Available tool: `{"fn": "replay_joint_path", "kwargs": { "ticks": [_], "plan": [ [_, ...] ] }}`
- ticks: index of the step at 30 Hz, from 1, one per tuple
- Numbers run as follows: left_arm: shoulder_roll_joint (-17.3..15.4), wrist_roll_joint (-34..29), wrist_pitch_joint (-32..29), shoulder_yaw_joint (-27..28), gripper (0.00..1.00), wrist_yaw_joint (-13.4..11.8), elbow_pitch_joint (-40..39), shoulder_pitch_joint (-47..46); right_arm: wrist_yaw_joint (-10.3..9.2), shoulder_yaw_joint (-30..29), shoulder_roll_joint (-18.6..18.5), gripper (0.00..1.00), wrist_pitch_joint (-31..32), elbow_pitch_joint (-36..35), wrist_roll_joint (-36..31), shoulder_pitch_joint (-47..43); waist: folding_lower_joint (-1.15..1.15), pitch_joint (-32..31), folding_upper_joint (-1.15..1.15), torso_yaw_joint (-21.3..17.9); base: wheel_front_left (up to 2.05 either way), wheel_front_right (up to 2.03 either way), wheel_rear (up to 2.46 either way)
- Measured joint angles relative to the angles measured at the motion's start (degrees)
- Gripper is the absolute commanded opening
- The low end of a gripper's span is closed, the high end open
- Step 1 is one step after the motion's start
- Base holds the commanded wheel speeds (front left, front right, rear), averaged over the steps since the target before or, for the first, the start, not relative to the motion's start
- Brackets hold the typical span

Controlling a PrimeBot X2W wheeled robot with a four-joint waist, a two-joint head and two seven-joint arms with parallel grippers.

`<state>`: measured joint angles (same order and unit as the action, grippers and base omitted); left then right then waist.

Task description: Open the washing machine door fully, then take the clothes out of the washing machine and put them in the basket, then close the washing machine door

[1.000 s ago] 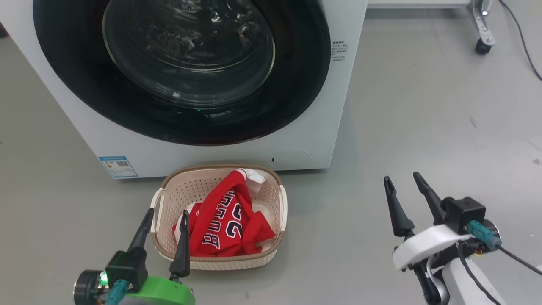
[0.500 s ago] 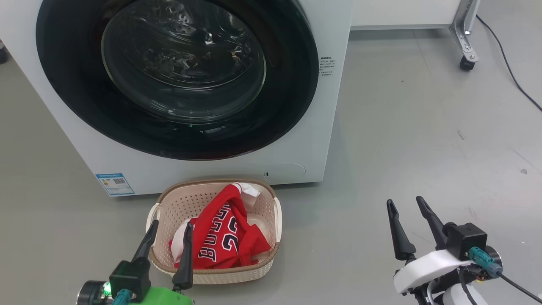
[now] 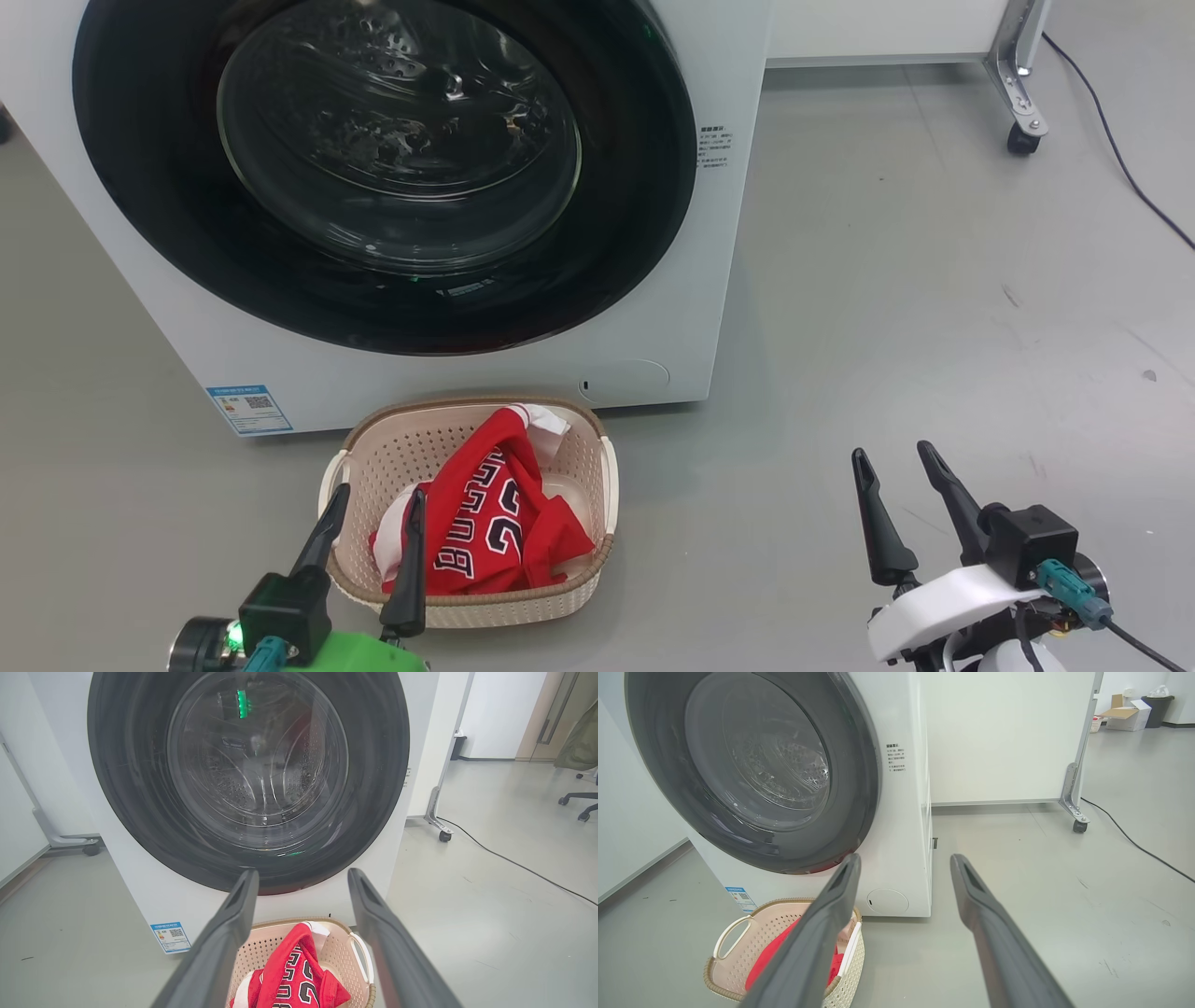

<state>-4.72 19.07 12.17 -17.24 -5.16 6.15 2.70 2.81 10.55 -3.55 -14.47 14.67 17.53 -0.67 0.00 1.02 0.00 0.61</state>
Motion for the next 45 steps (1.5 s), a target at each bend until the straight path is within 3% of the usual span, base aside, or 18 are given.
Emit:
{"fn": "replay_joint_path", "kwargs": {
  "ticks": [27,28,37,45],
  "plan": [
    [-0.2,0.0,-0.6,0.0,1.0,0.0,-1.5,0.6,-0.51,-0.1,0.1,1.0,0.0,-2.3,-0.1,-2.1,0.0,0.4,0.0,-0.1,0.0,0.0,0.0],
    [-0.1,0.0,-0.6,0.0,0.0,0.0,-1.1,0.6,-0.48,0.0,0.1,0.0,0.0,-1.9,-0.1,-2.2,0.0,0.4,0.0,-0.1,0.0,0.0,0.0],
    [0.4,1.6,-0.6,-0.4,0.0,0.3,1.4,2.1,-0.36,0.1,0.5,0.0,0.1,0.7,1.5,-4.0,0.0,0.3,0.0,-0.2,0.0,0.0,0.0],
    [0.5,8.0,-0.9,0.3,0.0,1.0,0.7,2.3,0.0,-0.7,0.7,0.0,1.2,0.1,7.8,-4.0,0.0,0.2,0.0,-0.2,0.0,0.0,0.0]
  ]
}}
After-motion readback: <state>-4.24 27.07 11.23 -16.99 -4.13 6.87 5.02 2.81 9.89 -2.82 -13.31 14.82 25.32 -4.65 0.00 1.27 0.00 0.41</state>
